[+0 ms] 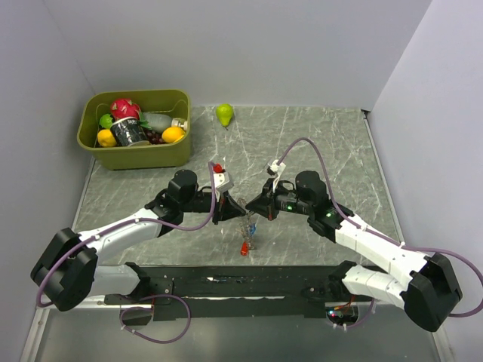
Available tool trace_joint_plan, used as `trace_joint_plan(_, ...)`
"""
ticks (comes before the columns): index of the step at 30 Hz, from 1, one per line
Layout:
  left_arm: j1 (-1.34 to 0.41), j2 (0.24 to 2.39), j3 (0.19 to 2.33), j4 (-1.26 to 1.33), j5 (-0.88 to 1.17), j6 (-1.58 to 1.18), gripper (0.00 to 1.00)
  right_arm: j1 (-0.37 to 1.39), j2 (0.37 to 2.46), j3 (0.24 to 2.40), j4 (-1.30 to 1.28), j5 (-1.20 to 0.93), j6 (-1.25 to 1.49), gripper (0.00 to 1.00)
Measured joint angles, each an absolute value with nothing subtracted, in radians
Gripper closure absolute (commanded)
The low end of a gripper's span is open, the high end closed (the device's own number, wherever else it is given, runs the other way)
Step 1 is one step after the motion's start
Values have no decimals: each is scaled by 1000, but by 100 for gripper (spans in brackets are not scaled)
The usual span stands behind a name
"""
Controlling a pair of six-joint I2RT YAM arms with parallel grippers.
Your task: Put the keys on the keyring
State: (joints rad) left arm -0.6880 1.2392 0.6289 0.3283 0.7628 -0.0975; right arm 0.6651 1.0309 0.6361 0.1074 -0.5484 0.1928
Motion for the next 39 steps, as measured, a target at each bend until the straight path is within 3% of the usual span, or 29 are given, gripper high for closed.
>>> trace_joint_plan(32, -689, 1130, 534, 460, 730, -94, 99, 660, 1003, 627, 108, -455, 295, 100)
trace_joint_plan(33, -689, 1125, 527, 471, 728, -94, 99, 658, 1003, 627, 112, -461, 298, 96)
trace_joint_plan(36, -689, 1119, 522, 492, 727, -97, 99, 651, 1003, 627, 121, -473, 302, 64)
trace_joint_plan(38, -691, 1114, 521, 511, 737, -102, 99, 642, 1003, 623, 121, -466, 299, 52)
trace_joint_plan(39, -694, 1111, 521, 522, 743, -103, 99, 639, 1003, 619, 123, -463, 299, 40)
